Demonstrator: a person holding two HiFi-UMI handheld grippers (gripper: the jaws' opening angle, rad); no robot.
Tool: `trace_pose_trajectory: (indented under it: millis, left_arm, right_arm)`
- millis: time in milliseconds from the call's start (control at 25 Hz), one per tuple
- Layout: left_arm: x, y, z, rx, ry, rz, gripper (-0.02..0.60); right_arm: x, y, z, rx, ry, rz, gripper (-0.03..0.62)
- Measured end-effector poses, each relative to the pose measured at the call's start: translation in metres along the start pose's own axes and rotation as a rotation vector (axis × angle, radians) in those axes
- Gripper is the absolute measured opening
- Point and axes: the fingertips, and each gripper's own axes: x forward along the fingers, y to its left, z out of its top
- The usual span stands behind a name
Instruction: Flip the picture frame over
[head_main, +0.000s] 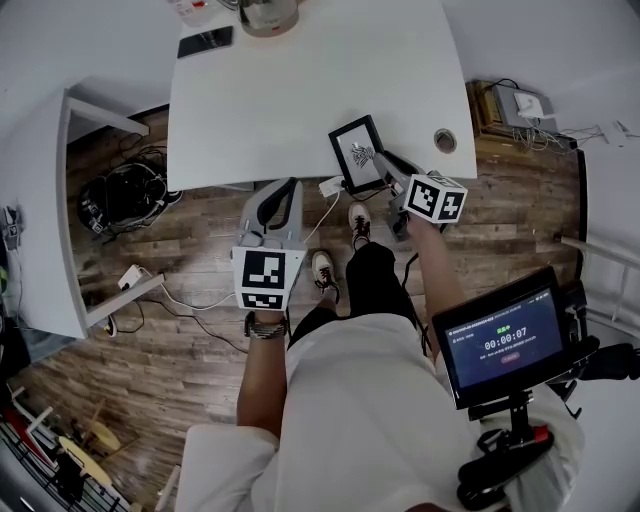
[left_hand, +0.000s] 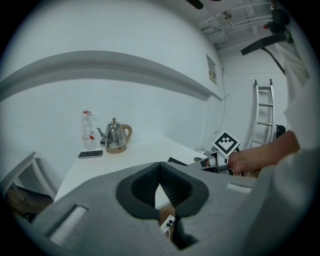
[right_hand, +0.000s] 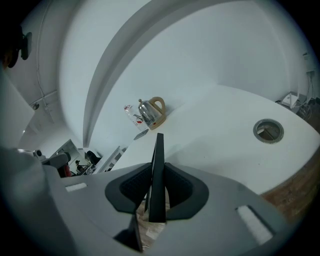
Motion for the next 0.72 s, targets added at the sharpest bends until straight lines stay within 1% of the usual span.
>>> trace_pose_trajectory:
  millis: [280, 720]
  left_arm:
    - [0.005, -0.004, -0.003, -0.009, 0.021, -0.002, 0.003]
    - [0.019, -0.017, -0.016, -0.004, 0.055, -0.026, 0.005]
  right_arm:
    - [0.003, -0.025, -0.003, 0.002, 0.020, -0.028, 0.091]
    - [0.013, -0.038, -0.010, -0.080, 0.066, -0.064, 0.103]
